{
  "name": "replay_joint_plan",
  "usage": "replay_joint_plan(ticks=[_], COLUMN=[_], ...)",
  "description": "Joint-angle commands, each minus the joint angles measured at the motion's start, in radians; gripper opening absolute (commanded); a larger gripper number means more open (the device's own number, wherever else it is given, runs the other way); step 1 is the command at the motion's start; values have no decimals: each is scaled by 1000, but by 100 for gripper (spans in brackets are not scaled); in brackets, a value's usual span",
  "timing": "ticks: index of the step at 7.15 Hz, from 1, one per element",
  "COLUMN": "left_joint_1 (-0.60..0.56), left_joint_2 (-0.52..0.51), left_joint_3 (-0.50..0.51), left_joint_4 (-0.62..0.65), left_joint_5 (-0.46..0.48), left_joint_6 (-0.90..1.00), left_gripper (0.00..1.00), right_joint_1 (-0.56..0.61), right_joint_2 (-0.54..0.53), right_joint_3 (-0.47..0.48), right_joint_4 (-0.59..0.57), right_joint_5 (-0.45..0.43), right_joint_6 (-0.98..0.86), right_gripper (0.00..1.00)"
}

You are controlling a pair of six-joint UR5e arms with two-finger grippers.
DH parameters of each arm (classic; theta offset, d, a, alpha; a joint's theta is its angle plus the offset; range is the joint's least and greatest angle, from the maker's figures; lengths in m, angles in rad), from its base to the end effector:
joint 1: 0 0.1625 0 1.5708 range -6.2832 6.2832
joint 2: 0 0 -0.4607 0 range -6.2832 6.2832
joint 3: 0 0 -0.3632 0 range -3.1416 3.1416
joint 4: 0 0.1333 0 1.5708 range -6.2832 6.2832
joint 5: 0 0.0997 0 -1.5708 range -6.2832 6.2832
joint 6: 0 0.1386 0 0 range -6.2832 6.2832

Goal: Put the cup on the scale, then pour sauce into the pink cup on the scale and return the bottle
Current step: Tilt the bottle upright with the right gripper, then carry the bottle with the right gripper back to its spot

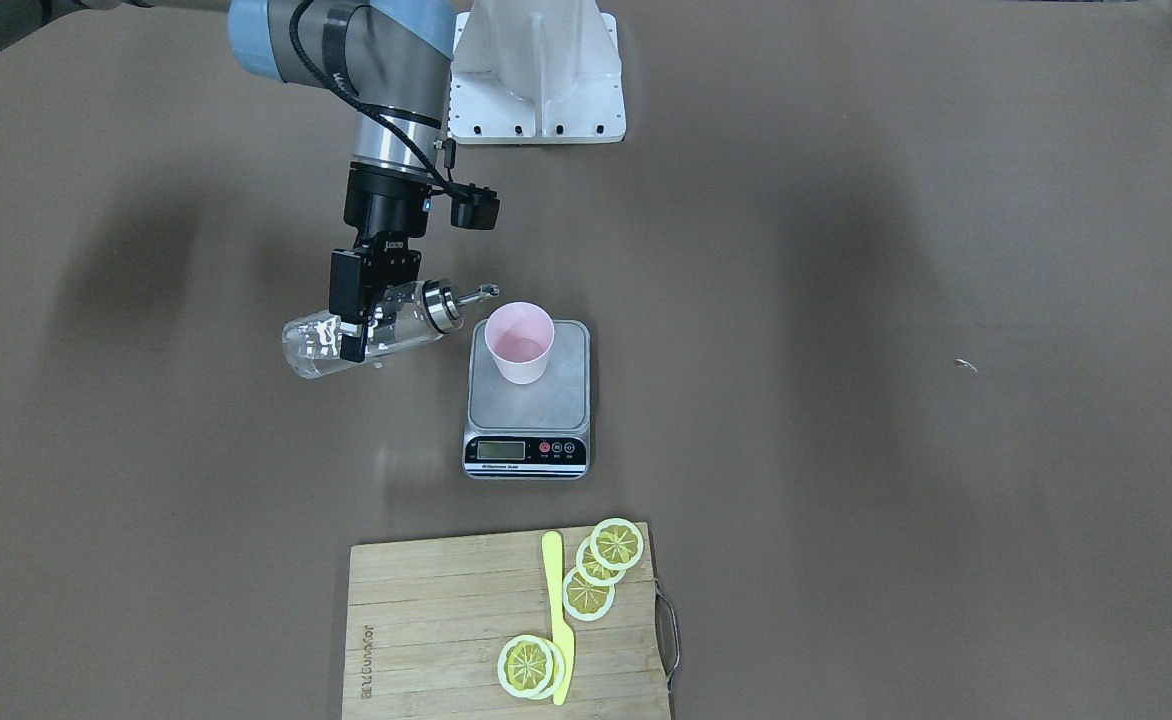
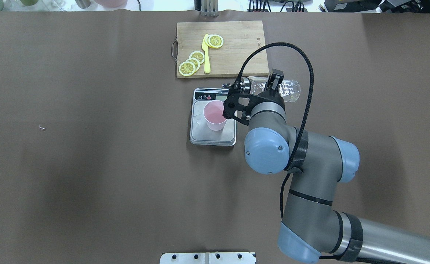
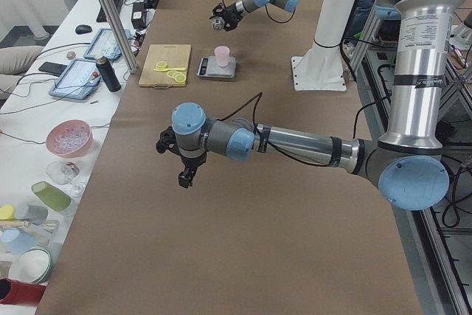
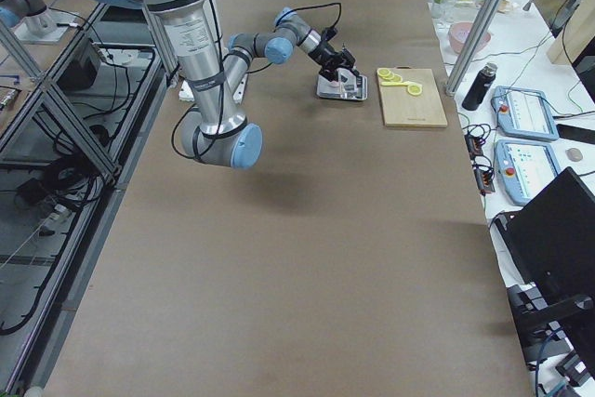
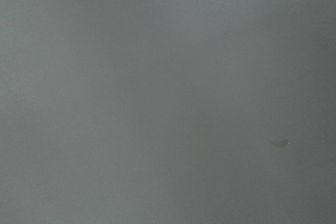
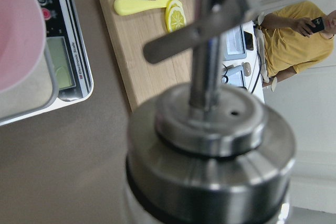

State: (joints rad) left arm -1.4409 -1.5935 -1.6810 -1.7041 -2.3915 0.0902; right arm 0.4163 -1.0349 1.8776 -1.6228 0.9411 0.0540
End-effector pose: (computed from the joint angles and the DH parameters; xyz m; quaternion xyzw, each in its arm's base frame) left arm 0.0320 -0.4915 0.6399 0.1138 0.3977 0.1524 0.8976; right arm -0.4862 -0.4500 0.2954 0.4637 0.0271 -0.3572 0.8103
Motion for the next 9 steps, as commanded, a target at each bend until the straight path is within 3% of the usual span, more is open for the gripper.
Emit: replay_joint_plan(ticks=[1, 3, 5, 9], left_joint_1=[0, 0, -3, -27], left_joint_2=[-2, -3, -17, -7], left_joint_3=[64, 80, 78, 78], left_joint_4=[1, 3, 47, 100], left_joint_5=[0, 2, 2, 3], left_joint_6=[60, 89, 88, 80], left_gripper=[99, 99, 99, 100], right_joint_1=[57, 111, 116, 128], right_joint_2=[-77, -141, -222, -316], right_joint_3=[51, 49, 48, 16], right_joint_4=[155, 330, 507, 748], right_joint_5=[152, 231, 235, 280], right_joint_6=[142, 239, 395, 679], right_gripper=[23, 23, 23, 22])
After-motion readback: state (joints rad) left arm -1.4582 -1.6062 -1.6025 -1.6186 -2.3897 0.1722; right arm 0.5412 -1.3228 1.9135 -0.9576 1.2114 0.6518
